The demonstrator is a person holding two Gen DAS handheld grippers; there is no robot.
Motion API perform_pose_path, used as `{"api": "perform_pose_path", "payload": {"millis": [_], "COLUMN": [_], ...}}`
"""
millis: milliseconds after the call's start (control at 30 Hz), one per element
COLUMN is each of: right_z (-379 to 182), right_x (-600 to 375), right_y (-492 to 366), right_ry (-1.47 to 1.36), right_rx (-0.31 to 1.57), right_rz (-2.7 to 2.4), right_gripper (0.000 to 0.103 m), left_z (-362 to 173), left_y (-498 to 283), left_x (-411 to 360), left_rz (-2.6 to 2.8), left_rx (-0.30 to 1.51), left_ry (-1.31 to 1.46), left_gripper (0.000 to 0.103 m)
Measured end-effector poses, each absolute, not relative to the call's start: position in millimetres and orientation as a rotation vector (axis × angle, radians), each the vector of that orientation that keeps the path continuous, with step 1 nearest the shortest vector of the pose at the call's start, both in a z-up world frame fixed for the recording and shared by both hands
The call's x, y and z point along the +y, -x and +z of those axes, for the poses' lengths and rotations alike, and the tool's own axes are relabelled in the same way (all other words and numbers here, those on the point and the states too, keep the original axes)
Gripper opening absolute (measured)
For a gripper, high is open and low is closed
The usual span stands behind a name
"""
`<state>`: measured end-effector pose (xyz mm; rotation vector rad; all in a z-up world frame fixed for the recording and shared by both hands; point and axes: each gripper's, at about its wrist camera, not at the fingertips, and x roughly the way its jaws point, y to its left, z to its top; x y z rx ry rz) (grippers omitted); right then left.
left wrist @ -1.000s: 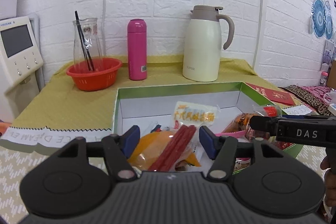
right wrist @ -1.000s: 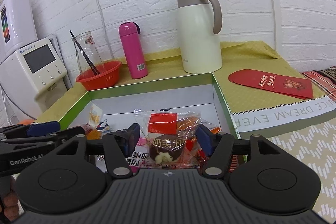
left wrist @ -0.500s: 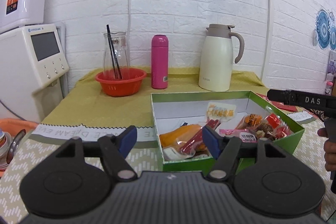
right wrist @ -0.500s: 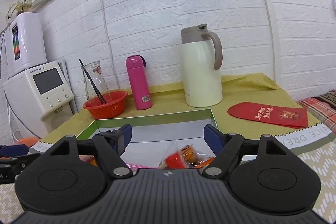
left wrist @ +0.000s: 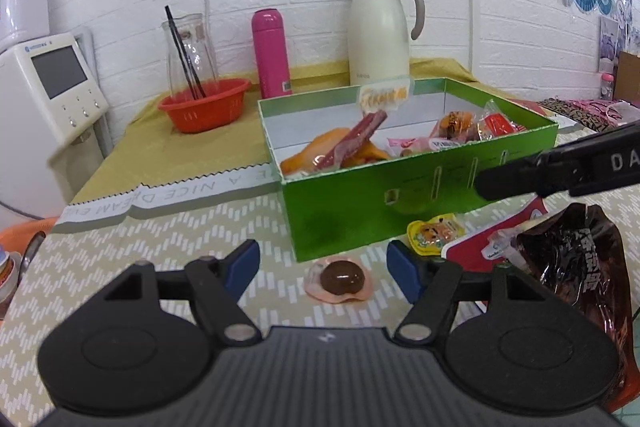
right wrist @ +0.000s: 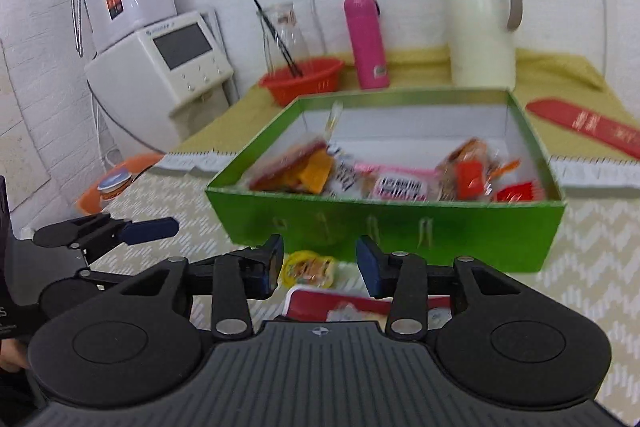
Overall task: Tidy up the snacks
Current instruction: 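Grasp the brown chocolate with the left tool while the right tool grasps the yellow jelly cup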
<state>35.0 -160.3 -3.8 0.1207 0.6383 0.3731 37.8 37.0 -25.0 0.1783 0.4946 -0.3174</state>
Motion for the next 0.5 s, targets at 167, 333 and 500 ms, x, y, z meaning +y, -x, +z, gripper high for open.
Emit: {"api": "perform_pose_path", "payload": {"millis": [167, 333, 500], "right_z": [-17, -19, -23], "right_x": [-141, -127, -117], "right_y": [-43, -44, -52], "right_ry": [-0.059, 0.031, 0.053], "right_rx": [0.695, 0.687, 0.708], "right_rz": [0.326, 0.341, 0.357], "right_gripper": [0.072, 0.073, 0.087], "left_z": [-36, -44, -46], "left_y": [-47, -57, -66], "left_x": [35, 39, 41], "left_rz": [-0.387, -0.419, -0.426], "left_rx": [0.546, 0.597, 0.615], "left_ry": [-0.131, -0.061, -0.041], "left_gripper": [0.070, 0.070, 0.070]}}
